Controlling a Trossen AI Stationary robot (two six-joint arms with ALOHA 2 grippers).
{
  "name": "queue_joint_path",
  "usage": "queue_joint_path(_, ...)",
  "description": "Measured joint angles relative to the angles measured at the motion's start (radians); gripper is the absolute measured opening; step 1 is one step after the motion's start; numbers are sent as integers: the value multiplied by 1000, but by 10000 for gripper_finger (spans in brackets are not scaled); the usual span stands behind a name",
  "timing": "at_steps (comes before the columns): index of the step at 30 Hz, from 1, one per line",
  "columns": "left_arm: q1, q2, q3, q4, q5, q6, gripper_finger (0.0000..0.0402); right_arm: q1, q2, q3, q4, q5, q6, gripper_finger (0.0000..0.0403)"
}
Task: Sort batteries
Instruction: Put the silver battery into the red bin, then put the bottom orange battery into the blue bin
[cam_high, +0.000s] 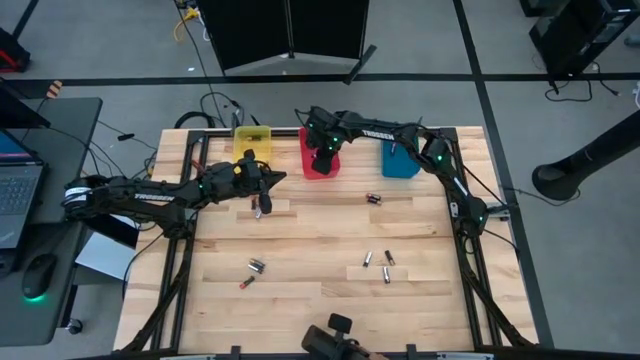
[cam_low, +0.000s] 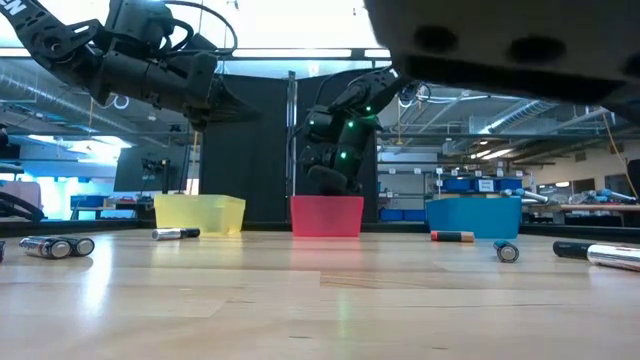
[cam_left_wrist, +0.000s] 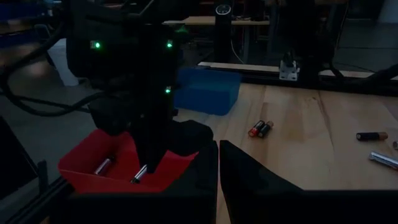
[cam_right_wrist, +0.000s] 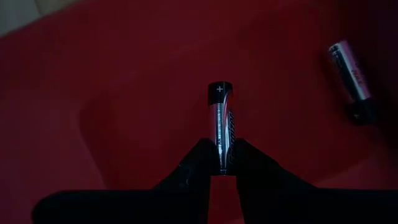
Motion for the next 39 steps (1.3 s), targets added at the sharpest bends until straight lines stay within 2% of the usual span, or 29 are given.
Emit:
queue_joint_path(5, 0, 0, 0, -1, 0, 0, 25, 1, -1, 2, 1, 0, 6, 65)
queue_joint_path(13, 0, 0, 0, -1, 0, 0, 25, 6, -3, 2, -10, 25, 8, 144)
queue_joint_path(20, 0, 0, 0, -2, 0, 0, 25, 12, -5, 55, -46, 50, -13, 168)
queue_joint_path(24, 0, 0, 0, -5, 0, 0, 25, 40, -52, 94, -73, 55, -49, 142)
queue_joint_path(30, 0, 0, 0, -19, 0, 1, 25, 89, -167, 20, -32, 55, -56, 17)
queue_joint_path(34, 0, 0, 0, -59, 0, -2, 25, 142, -254, -137, 57, 56, -21, 18)
queue_joint_path(39, 0, 0, 0, -128, 8, -3, 25, 222, -402, -442, 284, 113, 57, 7)
